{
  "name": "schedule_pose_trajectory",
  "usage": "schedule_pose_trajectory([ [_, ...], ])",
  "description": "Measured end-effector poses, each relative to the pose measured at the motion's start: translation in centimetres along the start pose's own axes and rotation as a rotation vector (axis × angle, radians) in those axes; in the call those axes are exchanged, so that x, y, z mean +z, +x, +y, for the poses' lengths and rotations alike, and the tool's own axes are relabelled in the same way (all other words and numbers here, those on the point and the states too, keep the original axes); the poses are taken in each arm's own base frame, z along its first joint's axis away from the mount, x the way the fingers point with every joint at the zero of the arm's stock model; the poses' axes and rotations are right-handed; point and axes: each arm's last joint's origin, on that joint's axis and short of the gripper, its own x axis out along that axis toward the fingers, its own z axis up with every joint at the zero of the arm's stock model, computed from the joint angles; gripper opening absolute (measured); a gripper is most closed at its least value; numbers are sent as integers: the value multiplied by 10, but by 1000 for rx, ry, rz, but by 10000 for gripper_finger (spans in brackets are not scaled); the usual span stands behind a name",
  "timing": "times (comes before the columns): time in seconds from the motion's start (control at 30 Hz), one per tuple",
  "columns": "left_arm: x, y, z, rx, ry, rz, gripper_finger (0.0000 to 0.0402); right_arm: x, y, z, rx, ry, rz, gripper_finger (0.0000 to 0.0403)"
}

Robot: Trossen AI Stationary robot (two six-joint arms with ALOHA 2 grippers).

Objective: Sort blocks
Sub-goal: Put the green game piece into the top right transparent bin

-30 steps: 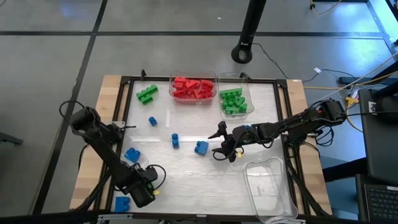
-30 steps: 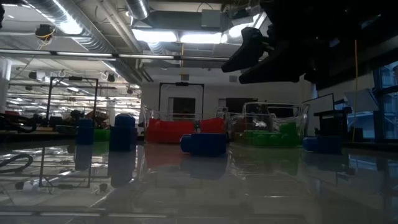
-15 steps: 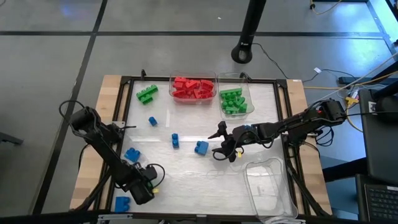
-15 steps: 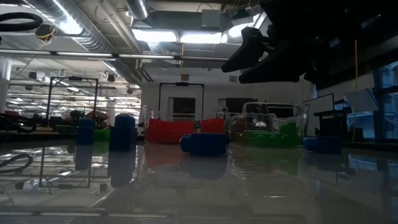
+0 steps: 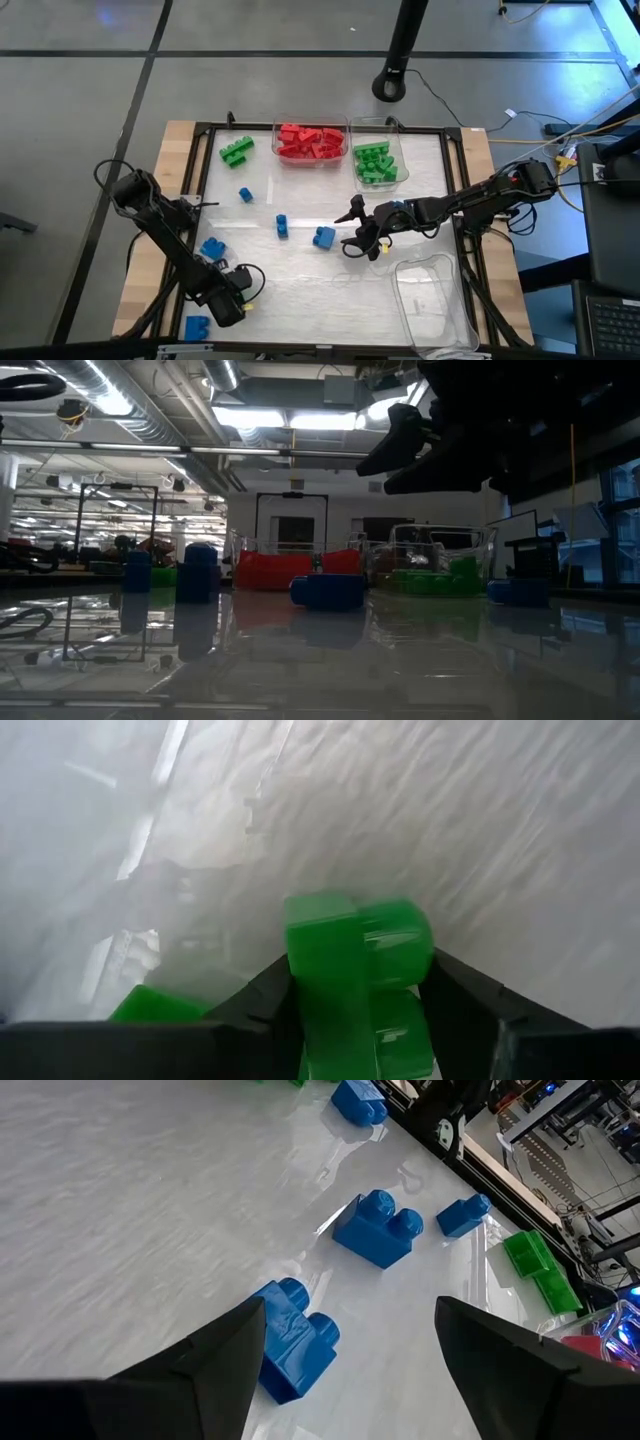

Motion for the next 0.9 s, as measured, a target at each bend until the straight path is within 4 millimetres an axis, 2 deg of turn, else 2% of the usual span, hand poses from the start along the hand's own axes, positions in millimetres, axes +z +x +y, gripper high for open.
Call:
schedule_pose_trajectory([
  [0.23, 1, -8, 2, -20, 5, -31, 148, 0, 0, 0, 0, 0, 0, 289],
  [0.47, 12, -30, 6, -68, 40, -159, 147, 0, 0, 0, 0, 5, 0, 289],
  [0.7, 39, -54, 18, -98, 110, -295, 147, 2, -3, -1, 1, 31, -10, 289],
  [0.9, 80, -75, 34, -110, 195, -465, 147, 17, -26, -12, -18, 50, -101, 289],
])
